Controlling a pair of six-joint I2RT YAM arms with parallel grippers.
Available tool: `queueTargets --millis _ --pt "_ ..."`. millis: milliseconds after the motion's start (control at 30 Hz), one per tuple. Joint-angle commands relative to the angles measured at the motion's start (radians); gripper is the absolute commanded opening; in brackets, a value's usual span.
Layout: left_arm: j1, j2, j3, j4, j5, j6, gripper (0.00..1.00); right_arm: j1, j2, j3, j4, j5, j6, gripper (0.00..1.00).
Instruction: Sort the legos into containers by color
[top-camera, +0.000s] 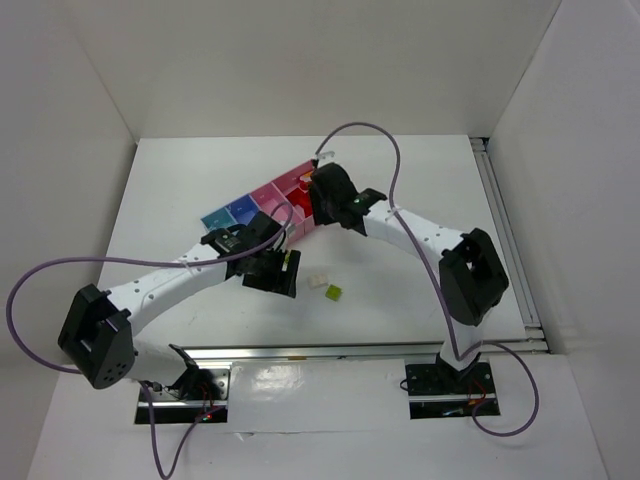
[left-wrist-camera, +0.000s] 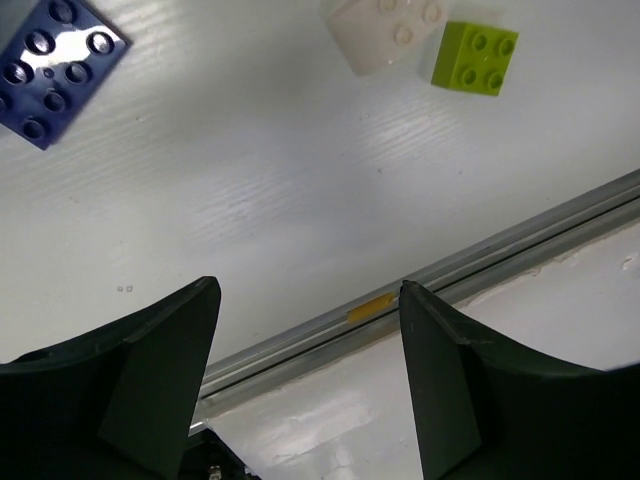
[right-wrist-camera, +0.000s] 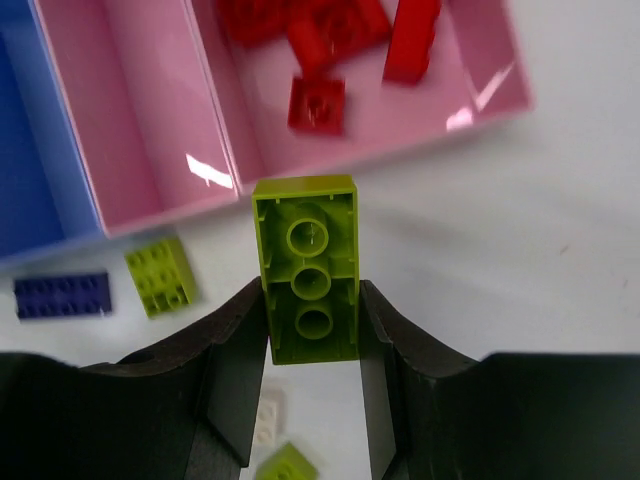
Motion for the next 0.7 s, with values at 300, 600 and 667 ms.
queueTargets --millis 300,600,667 --pt "-0.073 -0.015 -0.024 0.106 0.078 -0.016 0.88 -0.166 0.285 0.464 -0.070 -0.013 0.058 1.00" --pt "-0.204 0.356 0.214 0.129 -0.023 -0.059 0.86 -0.341 -0.107 0.050 -0.036 0.013 0.158 1.00" --pt "-0.214 0.399 0.257 0.129 -0.023 -0.059 0.85 -0.364 -0.167 -0.045 -0.036 0.013 0.181 1.00"
